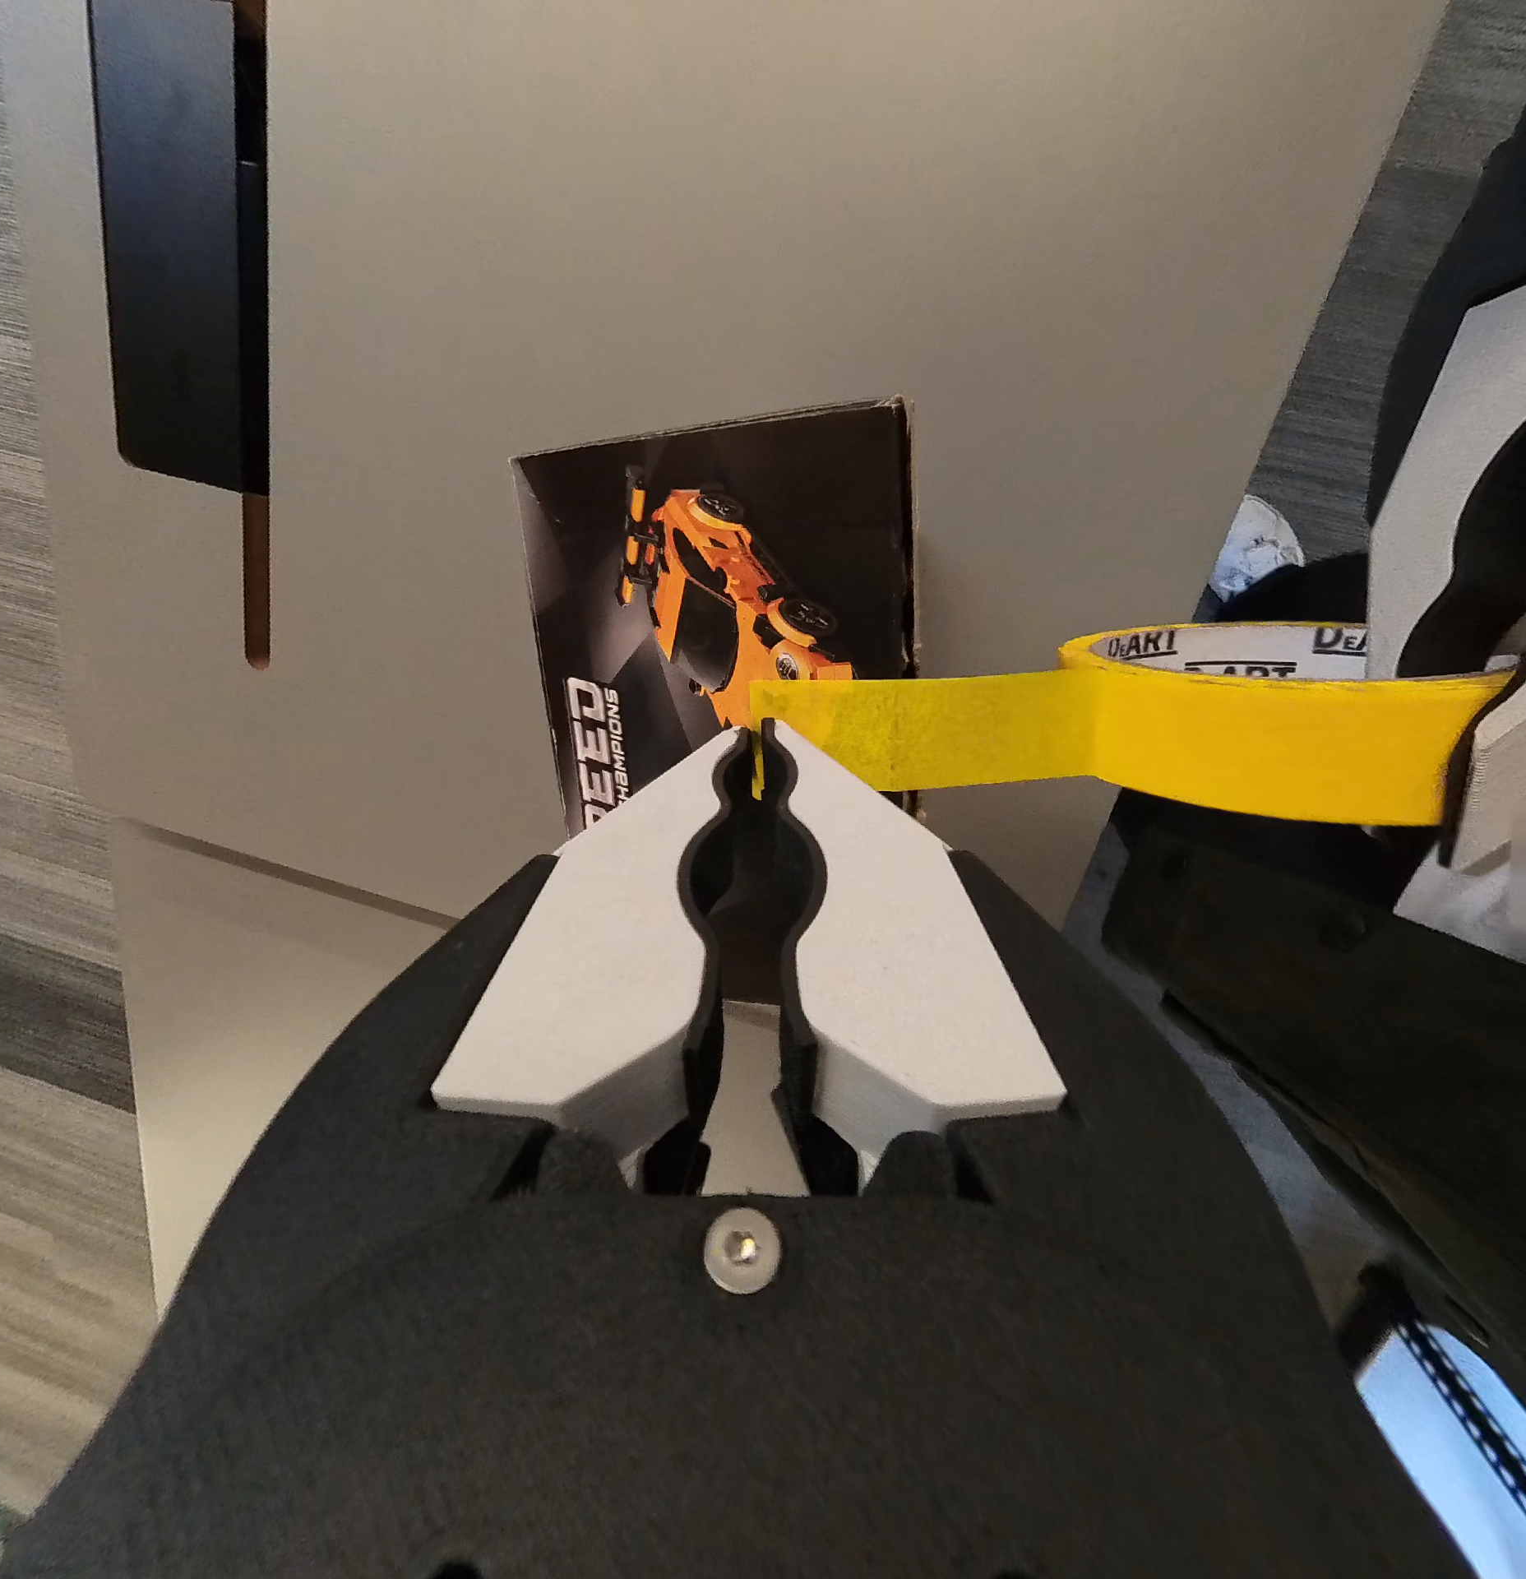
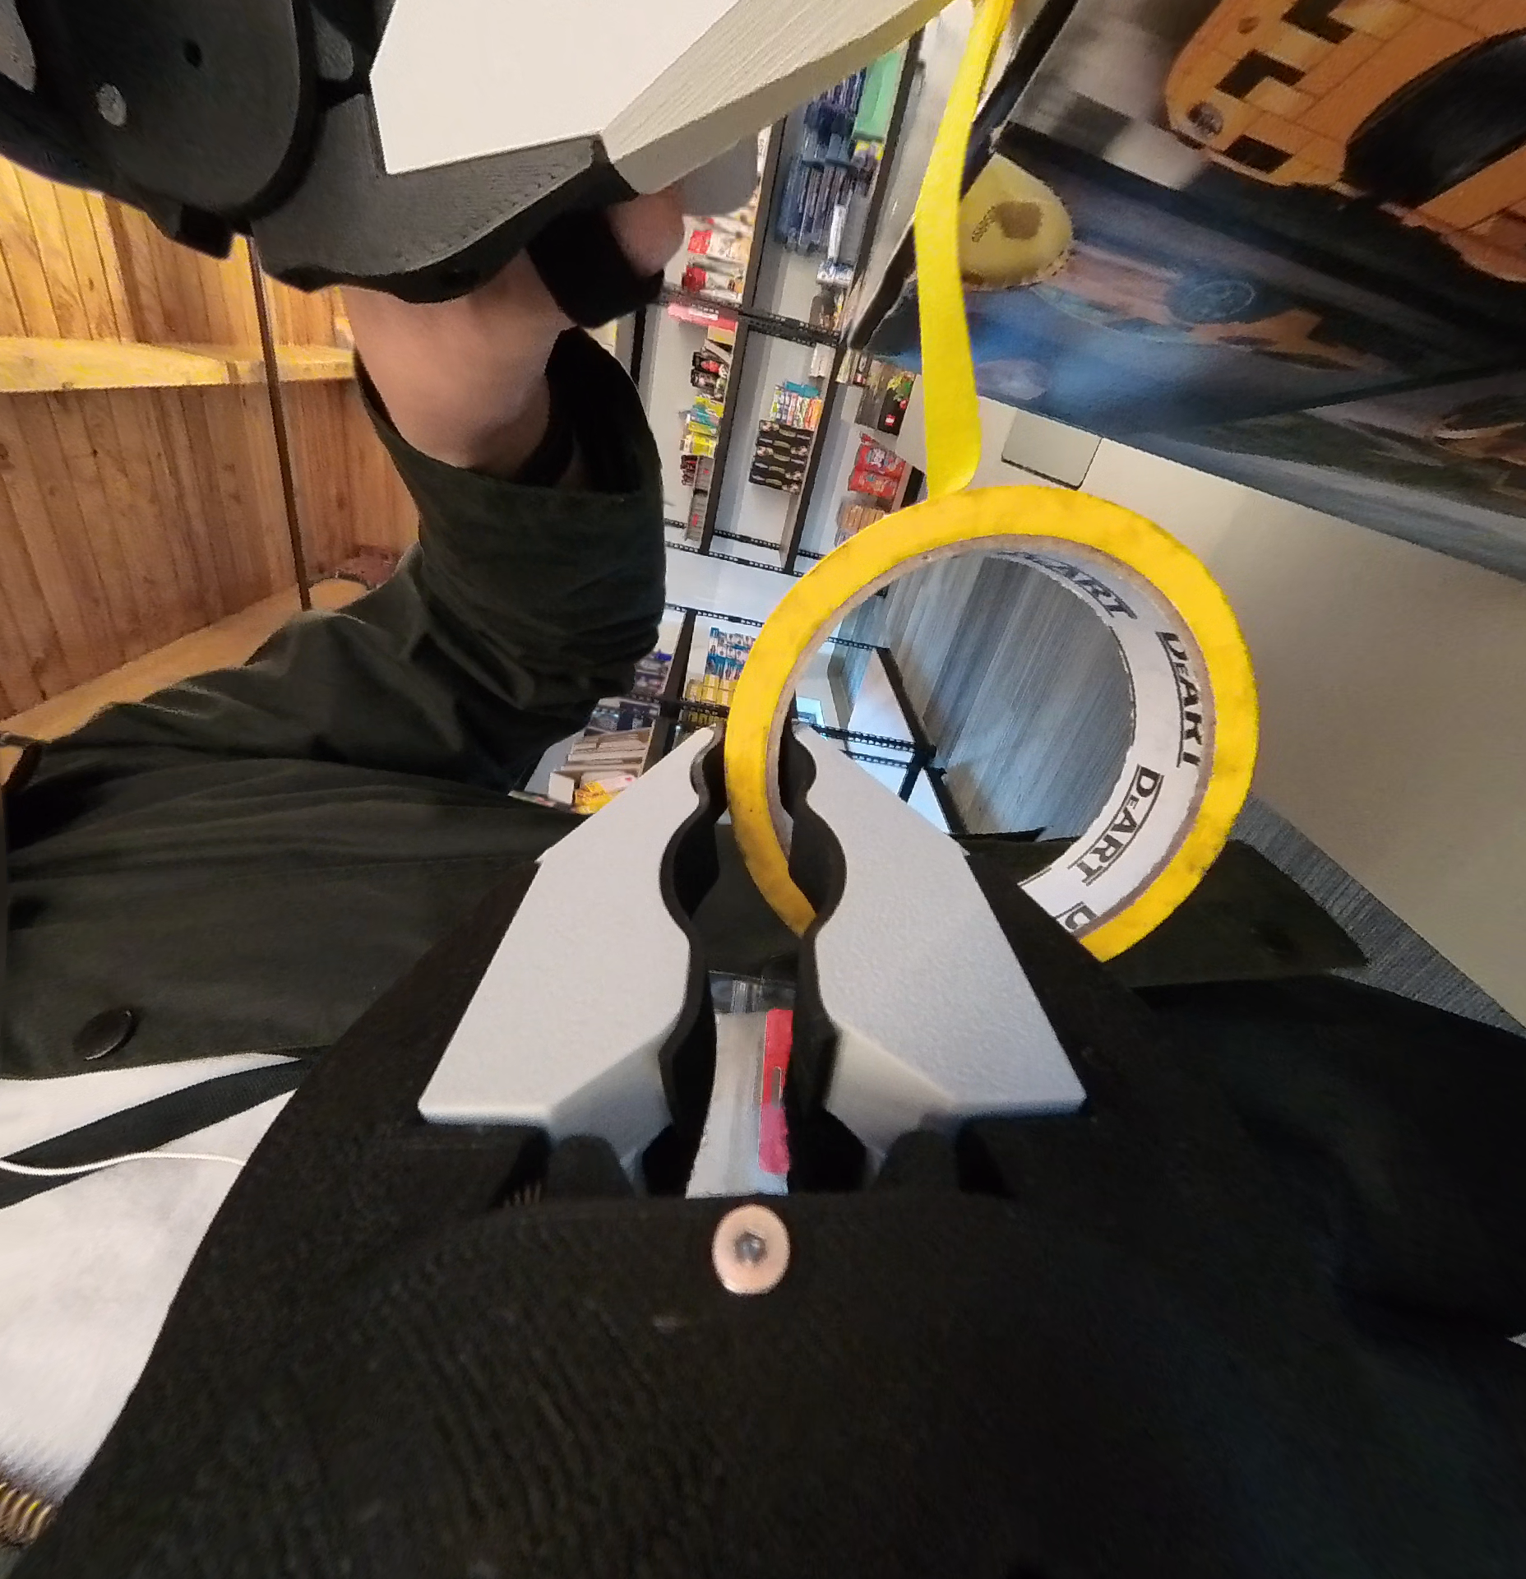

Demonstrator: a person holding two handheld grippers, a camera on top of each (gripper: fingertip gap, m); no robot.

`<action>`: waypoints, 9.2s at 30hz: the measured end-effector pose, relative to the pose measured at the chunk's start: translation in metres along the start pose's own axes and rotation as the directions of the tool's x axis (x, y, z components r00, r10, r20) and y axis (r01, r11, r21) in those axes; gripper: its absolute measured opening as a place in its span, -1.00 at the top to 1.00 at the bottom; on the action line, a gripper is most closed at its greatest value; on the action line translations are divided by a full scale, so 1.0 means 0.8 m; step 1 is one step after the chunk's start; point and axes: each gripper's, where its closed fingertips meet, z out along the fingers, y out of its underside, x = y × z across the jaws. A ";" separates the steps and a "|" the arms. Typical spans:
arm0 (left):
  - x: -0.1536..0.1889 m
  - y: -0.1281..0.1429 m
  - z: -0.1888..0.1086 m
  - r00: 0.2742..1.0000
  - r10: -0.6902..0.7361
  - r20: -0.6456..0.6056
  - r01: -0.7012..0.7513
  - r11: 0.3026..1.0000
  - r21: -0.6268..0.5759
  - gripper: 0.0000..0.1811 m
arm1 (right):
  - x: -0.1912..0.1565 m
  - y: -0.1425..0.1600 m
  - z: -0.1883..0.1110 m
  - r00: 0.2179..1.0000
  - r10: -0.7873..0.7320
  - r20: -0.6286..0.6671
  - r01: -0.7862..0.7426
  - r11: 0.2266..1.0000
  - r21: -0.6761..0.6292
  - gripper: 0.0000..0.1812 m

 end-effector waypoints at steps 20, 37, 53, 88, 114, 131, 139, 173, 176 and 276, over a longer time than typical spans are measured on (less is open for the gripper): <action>-0.045 0.001 -0.008 0.981 -0.043 0.189 0.034 0.998 0.052 0.22 | 0.009 -0.005 0.004 1.000 0.005 -0.011 -0.005 1.000 -0.029 0.89; 0.035 -0.026 -0.068 0.708 -0.382 -0.594 0.614 0.748 0.252 1.00 | 0.017 -0.014 0.003 1.000 0.008 -0.013 -0.008 1.000 -0.019 0.89; -0.006 -0.013 -0.008 0.234 -0.549 -0.802 0.928 0.374 0.014 1.00 | 0.017 -0.018 0.000 1.000 -0.010 -0.017 0.010 1.000 -0.007 0.89; -0.022 -0.018 -0.010 0.364 -0.578 -0.730 0.916 0.365 0.168 1.00 | 0.023 -0.008 0.006 0.999 -0.002 -0.032 0.002 1.000 -0.008 0.89; 0.042 0.014 -0.026 0.959 -0.191 -0.209 0.269 0.849 0.454 0.59 | 0.023 -0.003 0.003 0.999 0.035 -0.016 -0.035 0.999 -0.006 0.89; 0.031 0.021 -0.017 0.995 -0.073 0.066 0.040 0.914 0.404 0.85 | 0.028 -0.004 0.003 0.998 0.059 0.010 -0.059 0.998 -0.009 0.88; 0.033 0.024 -0.018 0.993 -0.113 0.015 0.099 0.917 0.386 0.74 | 0.035 -0.005 0.006 0.995 0.093 0.033 -0.093 0.996 -0.002 0.88; 0.023 0.022 -0.015 0.992 -0.127 0.005 0.111 0.889 0.444 0.68 | 0.080 -0.011 0.008 0.993 0.114 -0.039 -0.112 0.992 0.059 0.61; 0.024 0.021 -0.015 0.993 -0.116 0.000 0.103 0.880 0.464 0.67 | 0.085 -0.021 -0.007 0.996 0.047 -0.071 -0.039 0.993 0.111 0.51; 0.212 -0.179 0.039 -0.088 -0.750 -0.656 0.867 -0.382 0.320 0.81 | 0.096 0.073 -0.215 0.397 -0.917 0.038 0.616 0.236 -0.752 0.65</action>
